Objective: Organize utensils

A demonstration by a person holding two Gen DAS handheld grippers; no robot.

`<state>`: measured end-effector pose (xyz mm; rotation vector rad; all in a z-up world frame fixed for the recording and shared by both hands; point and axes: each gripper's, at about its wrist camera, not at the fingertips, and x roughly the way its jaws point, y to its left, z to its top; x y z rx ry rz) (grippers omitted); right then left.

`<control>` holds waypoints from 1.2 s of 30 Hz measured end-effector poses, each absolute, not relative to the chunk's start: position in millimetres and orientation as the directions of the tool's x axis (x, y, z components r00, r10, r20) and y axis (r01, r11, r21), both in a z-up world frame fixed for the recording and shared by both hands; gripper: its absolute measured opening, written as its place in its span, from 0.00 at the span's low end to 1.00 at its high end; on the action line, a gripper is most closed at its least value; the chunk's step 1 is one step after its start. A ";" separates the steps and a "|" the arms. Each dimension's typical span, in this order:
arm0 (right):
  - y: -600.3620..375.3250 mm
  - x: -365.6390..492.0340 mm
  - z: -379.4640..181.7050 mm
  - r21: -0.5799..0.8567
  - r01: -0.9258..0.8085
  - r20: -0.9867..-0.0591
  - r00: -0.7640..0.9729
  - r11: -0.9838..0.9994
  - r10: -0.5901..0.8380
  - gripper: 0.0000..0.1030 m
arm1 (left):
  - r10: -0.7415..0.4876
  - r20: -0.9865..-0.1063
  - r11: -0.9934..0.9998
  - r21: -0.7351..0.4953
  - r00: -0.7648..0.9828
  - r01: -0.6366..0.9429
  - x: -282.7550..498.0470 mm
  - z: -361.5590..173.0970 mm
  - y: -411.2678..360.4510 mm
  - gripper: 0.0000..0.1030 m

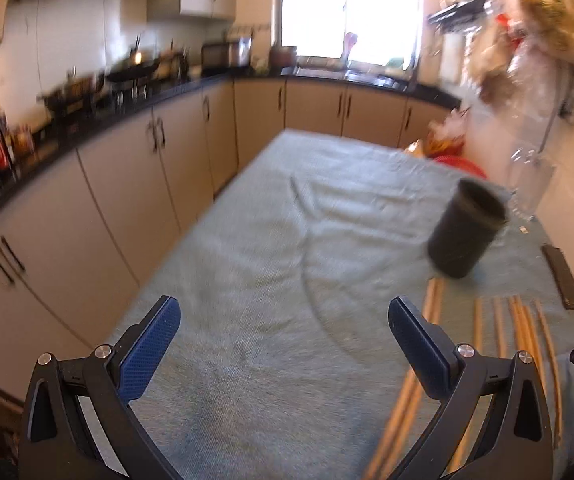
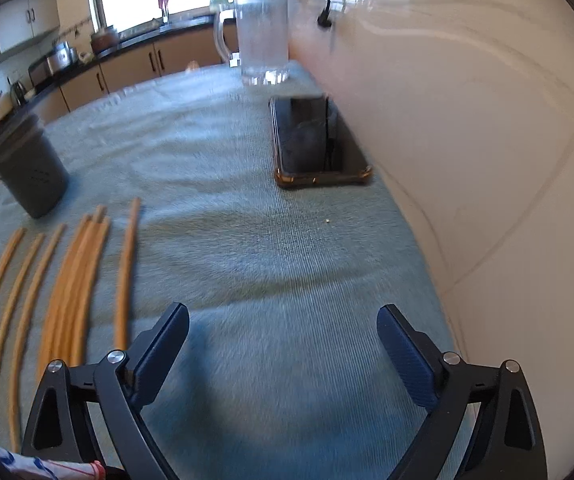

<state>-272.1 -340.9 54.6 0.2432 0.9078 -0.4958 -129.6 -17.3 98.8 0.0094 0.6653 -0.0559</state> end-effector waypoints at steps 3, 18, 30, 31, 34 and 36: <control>-319.0 -294.9 75.6 -0.018 0.510 -0.750 0.562 0.860 -0.349 0.94 | -0.049 -0.560 0.997 0.015 0.827 0.069 -145.8 118.8 -24.8 1.00; -203.9 -383.1 155.2 -0.063 0.560 -0.357 0.760 0.826 -0.543 0.94 | -0.150 -0.434 0.980 0.056 0.888 0.193 -236.6 140.1 -42.5 1.00; -178.3 -411.9 152.3 0.007 0.529 -0.325 0.804 0.848 -0.499 0.94 | -0.186 -0.455 0.970 0.059 0.871 0.238 -264.0 128.2 -46.2 1.00; -176.5 -412.4 151.9 0.005 0.530 -0.327 0.802 0.848 -0.500 0.94 | -0.188 -0.455 0.969 0.060 0.871 0.240 -265.4 128.1 -46.8 1.00; -177.1 -415.0 150.6 0.003 0.530 -0.338 0.799 0.848 -0.498 0.95 | -0.210 -0.445 0.965 0.046 0.871 0.257 -275.2 128.3 -40.4 1.00; -179.0 -417.1 149.3 0.001 0.529 -0.344 0.797 0.848 -0.497 0.95 | -0.217 -0.437 0.964 0.046 0.873 0.262 -278.7 128.5 -40.2 1.00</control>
